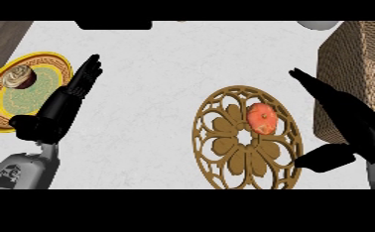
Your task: Pick the squash from the placemat and place it in the basket
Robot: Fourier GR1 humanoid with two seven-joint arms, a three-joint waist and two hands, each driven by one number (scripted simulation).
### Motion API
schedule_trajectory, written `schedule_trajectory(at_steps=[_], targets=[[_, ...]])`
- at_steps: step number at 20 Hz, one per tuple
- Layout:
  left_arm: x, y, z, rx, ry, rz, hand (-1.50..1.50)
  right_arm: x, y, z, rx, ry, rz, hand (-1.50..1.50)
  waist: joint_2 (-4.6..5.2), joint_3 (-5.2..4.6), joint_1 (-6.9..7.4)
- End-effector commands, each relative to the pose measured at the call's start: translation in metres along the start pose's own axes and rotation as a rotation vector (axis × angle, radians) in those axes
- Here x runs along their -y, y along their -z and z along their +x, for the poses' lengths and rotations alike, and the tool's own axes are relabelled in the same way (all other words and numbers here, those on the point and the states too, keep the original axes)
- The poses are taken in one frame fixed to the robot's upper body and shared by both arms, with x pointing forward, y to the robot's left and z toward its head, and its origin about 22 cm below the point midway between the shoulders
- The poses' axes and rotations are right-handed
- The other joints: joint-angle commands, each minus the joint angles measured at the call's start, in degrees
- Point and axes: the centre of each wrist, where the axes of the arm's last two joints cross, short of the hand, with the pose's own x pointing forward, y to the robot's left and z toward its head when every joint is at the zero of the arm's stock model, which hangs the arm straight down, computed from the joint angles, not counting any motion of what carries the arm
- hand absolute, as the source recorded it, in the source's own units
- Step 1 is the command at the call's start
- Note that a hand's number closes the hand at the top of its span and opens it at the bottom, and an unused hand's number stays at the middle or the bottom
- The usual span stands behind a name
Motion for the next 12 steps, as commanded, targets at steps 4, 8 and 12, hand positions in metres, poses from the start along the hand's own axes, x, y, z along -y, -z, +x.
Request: schedule_trajectory(at_steps=[4,8,12], targets=[[0.003,0.002,0.0,0.005,-0.002,0.001,0.0,-0.026,0.022,-0.01,0.002,-0.022,-0.035,-1.5,-0.04,-0.02,-0.04],[0.006,0.004,-0.001,-0.009,0.0,-0.006,0.0,-0.037,0.031,-0.007,0.026,-0.028,-0.019,-1.5,-0.03,-0.02,-0.06],[0.007,-0.008,-0.006,-0.004,-0.006,-0.015,0.0,-0.038,0.033,-0.037,0.07,-0.002,-0.025,-1.5,-0.03,-0.01,0.01]])
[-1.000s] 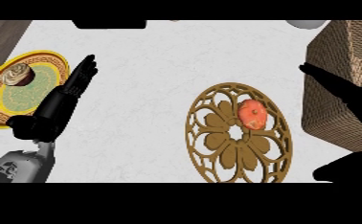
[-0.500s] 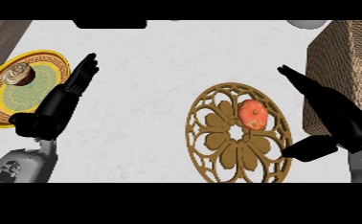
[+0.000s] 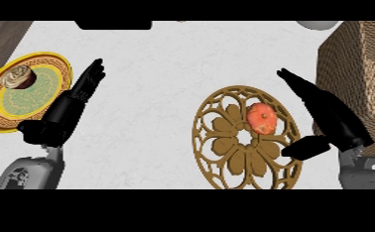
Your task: Pick the squash from the placemat and place it in the basket
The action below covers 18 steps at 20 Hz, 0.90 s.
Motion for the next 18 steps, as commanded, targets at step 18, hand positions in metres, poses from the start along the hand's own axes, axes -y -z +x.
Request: schedule_trajectory(at_steps=[18], targets=[[-0.015,0.012,0.006,0.009,-0.005,0.004,0.0,-0.012,0.007,0.021,-0.035,-0.08,0.041,-1.5,-0.01,0.0,-0.1]])
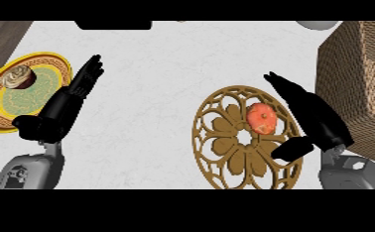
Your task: Pick the squash from the placemat and place it in the basket
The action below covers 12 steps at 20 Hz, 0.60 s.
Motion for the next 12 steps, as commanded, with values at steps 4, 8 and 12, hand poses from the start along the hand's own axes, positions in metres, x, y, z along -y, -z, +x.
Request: schedule_trajectory(at_steps=[4,8,12], targets=[[0.016,-0.001,0.009,0.0,0.0,-0.005,0.0,-0.023,0.016,-0.007,-0.016,-0.023,0.024,-1.5,-0.01,0.0,0.06],[0.019,-0.003,-0.006,-0.003,0.001,0.016,0.0,-0.034,0.022,-0.004,-0.018,-0.044,0.038,-1.5,0.0,0.0,0.08],[0.0,0.012,0.016,-0.01,-0.008,0.004,0.0,-0.03,0.032,-0.025,-0.07,-0.051,0.045,-1.5,0.02,0.01,0.09]])
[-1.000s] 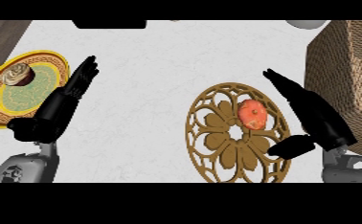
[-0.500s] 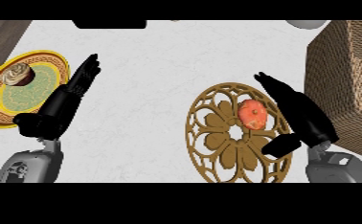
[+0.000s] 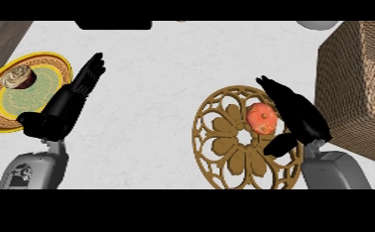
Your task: Pick the squash from the placemat and place it in the basket
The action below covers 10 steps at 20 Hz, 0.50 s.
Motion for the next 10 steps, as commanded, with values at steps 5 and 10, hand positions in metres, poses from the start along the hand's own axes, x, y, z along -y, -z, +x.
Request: schedule_trajectory(at_steps=[5,10], targets=[[-0.017,0.0,0.007,0.004,-0.001,-0.006,0.0,-0.024,0.008,-0.018,-0.042,-0.011,0.037,-1.5,-0.01,0.01,-0.05],[0.004,-0.001,0.0,0.004,0.004,-0.017,0.0,-0.037,0.025,-0.002,-0.031,0.003,0.085,-1.5,0.01,0.01,0.03]])
